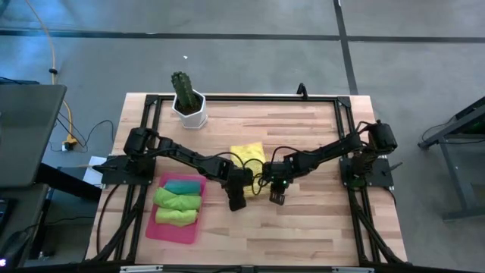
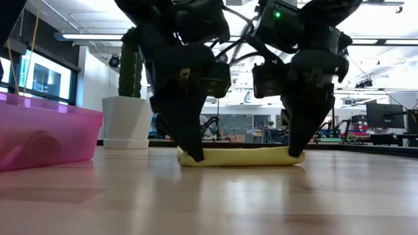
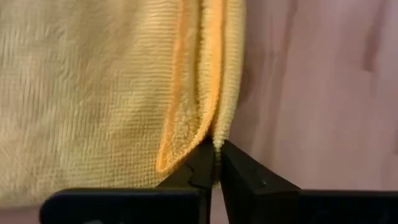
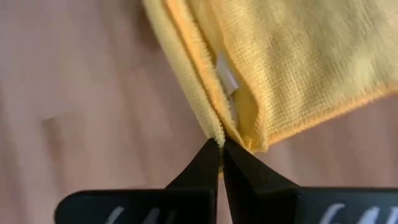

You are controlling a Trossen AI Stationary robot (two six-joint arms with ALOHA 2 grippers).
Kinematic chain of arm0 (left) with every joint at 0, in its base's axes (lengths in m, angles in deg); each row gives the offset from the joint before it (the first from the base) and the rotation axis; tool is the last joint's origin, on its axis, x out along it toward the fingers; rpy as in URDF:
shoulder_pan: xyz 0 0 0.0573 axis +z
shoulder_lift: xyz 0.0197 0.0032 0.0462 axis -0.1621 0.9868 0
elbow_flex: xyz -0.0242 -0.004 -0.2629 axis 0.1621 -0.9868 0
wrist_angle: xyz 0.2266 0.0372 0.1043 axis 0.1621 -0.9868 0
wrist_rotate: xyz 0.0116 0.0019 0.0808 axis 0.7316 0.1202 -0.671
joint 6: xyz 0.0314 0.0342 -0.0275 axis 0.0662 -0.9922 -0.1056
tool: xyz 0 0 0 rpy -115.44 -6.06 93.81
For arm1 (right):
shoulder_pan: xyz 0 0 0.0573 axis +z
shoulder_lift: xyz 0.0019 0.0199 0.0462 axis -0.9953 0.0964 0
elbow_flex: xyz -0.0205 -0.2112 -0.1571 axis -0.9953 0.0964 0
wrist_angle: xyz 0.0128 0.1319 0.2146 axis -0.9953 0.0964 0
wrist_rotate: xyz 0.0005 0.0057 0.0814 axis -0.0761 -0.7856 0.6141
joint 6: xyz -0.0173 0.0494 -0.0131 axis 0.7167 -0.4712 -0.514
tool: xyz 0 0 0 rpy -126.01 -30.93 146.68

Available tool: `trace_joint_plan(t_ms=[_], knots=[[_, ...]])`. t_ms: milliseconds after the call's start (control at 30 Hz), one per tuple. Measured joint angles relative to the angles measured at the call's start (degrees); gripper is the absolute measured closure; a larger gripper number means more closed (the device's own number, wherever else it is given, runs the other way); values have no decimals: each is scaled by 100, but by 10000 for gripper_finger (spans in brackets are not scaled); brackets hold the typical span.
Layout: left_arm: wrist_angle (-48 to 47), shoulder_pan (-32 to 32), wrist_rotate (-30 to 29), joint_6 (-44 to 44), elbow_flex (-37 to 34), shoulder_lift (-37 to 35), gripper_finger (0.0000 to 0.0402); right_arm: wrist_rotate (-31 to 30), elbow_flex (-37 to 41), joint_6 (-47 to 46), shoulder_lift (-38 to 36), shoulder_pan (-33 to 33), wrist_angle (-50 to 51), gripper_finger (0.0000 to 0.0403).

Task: Roll microfiber towels into tight, uniform cylinder then place into a basket
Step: Roll the yellow towel

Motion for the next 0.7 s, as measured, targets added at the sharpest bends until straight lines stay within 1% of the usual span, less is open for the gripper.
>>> trace_joint_plan(t_ms=[133, 233, 333, 500, 600, 633, 700], knots=[[58, -3, 608, 309, -17, -72, 392, 680, 0, -8, 0, -76, -255, 403], [71, 35, 931, 405, -17, -118, 398, 831, -2, 0, 0, -156, -349, 403], [59, 79, 1068, 579, -17, -118, 399, 834, -2, 0, 0, -270, -341, 403], [33, 150, 1058, 848, -17, -141, 398, 887, -2, 2, 0, -448, -350, 403], [-53, 151, 909, 920, -14, -256, 398, 877, -2, 1, -4, -577, -454, 403], [-123, 148, 831, 956, -12, -289, 398, 867, -2, 2, -4, -614, -486, 403], [-388, 148, 484, 997, -19, -381, 398, 861, -2, 3, -4, -679, -597, 403]])
